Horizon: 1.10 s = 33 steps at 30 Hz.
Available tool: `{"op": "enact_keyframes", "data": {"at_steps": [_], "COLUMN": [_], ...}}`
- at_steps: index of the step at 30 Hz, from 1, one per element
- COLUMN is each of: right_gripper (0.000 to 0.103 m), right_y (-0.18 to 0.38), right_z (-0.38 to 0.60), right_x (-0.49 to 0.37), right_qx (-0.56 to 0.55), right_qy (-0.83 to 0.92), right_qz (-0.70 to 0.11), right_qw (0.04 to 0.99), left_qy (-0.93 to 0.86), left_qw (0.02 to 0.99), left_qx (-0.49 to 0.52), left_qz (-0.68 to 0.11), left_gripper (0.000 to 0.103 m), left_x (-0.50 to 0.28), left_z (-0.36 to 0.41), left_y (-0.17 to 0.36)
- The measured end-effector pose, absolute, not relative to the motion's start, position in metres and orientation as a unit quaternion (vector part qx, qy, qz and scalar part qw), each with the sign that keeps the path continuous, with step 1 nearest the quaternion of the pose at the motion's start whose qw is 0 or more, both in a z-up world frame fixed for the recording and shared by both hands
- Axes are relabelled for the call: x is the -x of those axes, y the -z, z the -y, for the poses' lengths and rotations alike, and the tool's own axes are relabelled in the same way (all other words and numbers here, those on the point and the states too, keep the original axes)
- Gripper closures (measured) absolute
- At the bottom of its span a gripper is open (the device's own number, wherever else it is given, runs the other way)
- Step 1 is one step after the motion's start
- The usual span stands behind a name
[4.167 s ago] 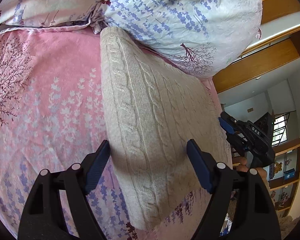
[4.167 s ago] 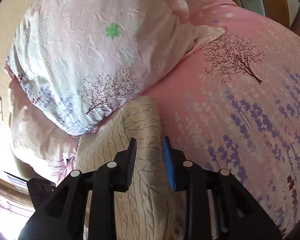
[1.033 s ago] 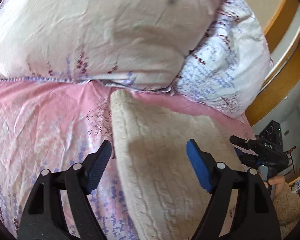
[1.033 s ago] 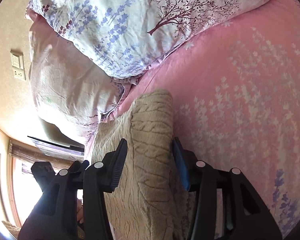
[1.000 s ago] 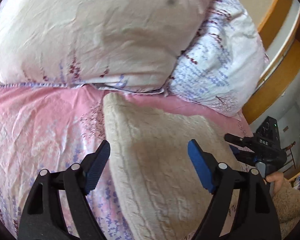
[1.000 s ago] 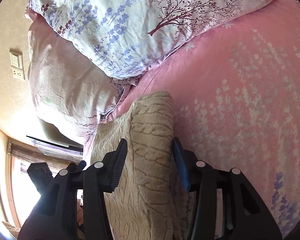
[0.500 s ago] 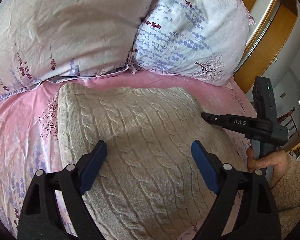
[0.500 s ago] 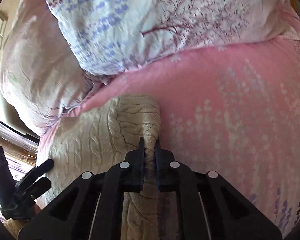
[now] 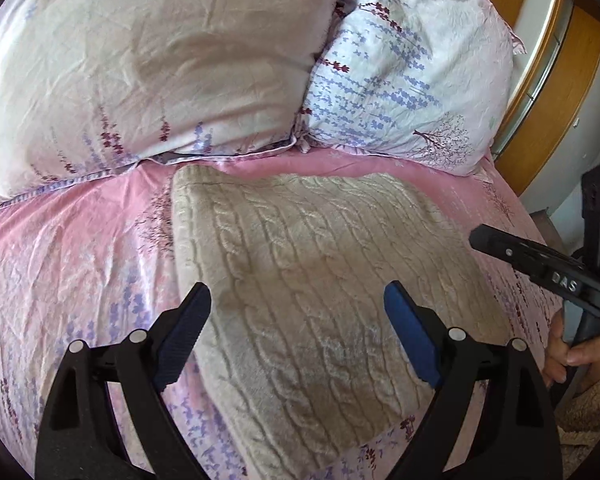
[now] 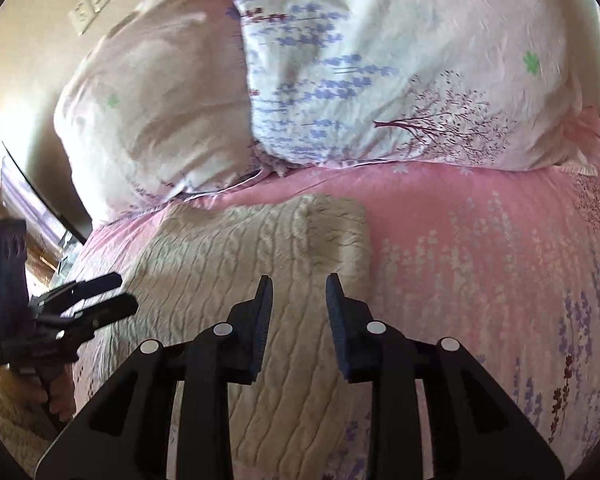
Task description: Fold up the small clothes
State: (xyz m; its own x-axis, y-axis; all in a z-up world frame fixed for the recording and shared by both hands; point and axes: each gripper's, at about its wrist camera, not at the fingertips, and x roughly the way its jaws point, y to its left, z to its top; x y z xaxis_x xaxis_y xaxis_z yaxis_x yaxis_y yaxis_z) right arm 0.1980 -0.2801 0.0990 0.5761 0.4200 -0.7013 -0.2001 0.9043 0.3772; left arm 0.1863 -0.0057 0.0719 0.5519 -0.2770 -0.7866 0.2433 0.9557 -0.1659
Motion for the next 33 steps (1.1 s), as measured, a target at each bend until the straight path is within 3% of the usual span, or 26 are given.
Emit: {"op": "enact_keyframes", "data": {"at_steps": [6, 12, 19, 33], "right_gripper": [0.073, 0.065, 0.064, 0.064], "right_y": [-0.067, -0.064, -0.084, -0.064], "right_z": [0.25, 0.254, 0.27, 0.264], "right_x": [-0.181, -0.176, -0.144, -0.131], "right_qx": [-0.051, -0.042, -0.067, -0.024], "right_qy": [-0.162, -0.147, -0.131, -0.11], "right_qz": [-0.478, -0.467, -0.432, -0.451], "right_qw": [0.862, 0.871, 0.89, 0.885], "left_qy": [0.095, 0.093, 0.067, 0.033], "left_qw": [0.862, 0.844, 0.866, 0.851], "left_qx": [0.0, 0.049, 0.023, 0.019], "left_qz": [-0.498, -0.525, -0.494, -0.523], "left_gripper": [0.015, 0.011, 0.012, 0.007], "left_x": [-0.181, -0.192, -0.152, -0.141], "left_z": [0.0, -0.008, -0.012, -0.018], "left_y": [-0.048, -0.032, -0.058, -0.039]}}
